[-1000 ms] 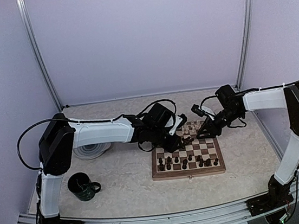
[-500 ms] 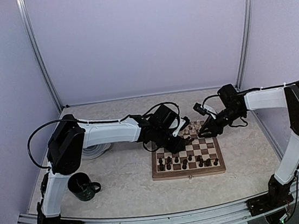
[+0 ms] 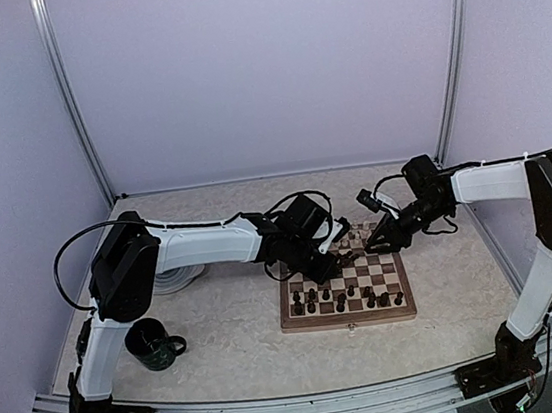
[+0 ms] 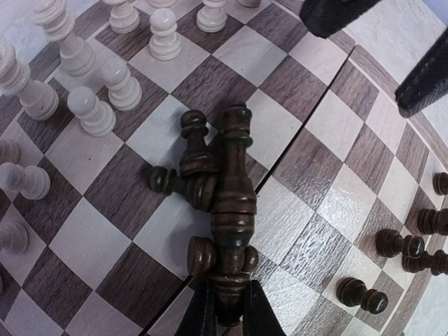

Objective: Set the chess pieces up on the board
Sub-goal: Pick up the chess pile from the chessboard, then pick up the chess pile at the center of the board.

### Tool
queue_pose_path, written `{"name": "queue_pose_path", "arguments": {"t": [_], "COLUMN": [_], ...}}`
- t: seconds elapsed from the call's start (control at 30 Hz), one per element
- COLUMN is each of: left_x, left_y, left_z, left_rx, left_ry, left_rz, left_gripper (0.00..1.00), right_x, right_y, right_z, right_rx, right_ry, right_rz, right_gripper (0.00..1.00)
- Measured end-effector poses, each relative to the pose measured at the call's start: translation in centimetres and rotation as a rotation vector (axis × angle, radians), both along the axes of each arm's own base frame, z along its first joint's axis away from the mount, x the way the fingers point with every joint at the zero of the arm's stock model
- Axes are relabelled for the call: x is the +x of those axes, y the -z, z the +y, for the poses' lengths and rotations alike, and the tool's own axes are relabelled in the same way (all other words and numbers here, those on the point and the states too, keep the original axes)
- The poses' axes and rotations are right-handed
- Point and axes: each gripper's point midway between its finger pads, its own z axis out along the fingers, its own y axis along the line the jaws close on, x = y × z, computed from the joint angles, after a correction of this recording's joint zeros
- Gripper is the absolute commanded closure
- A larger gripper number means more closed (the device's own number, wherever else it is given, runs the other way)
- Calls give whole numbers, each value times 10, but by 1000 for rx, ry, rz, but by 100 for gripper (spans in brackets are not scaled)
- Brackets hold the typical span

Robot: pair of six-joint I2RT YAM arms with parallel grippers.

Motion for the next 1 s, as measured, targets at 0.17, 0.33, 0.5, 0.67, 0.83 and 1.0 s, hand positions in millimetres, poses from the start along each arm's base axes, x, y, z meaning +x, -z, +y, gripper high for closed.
{"name": "queue_pose_path", "arguments": {"t": [0.17, 0.33, 0.5, 0.67, 0.83, 1.0], "left_x": [-1, -7, -12, -12, -13, -15], "left_y": [1, 0, -7, -27, -43, -48], "left_z": [0, 9, 10, 7, 2, -2], "left_rx": [-35, -60, -96, -157, -203, -222], "left_ry": [2, 5, 18, 31, 47, 61], "left_rz": [-20, -34, -47, -80, -101, -107], "left_gripper": [100, 100, 100, 100, 100, 100], "right_x": [-3, -7, -12, -7, -12, -13], "right_y": [-2, -5, -11, -13, -6, -6], "right_z": [-1, -3, -4, -6, -3, 1], "right_rx": [25, 57, 103, 169, 213, 256], "right_ry": [2, 7, 3, 9, 0, -13], "right_rz": [28, 75, 122, 187, 268, 320], "right_gripper": [61, 61, 60, 59, 59, 59]}}
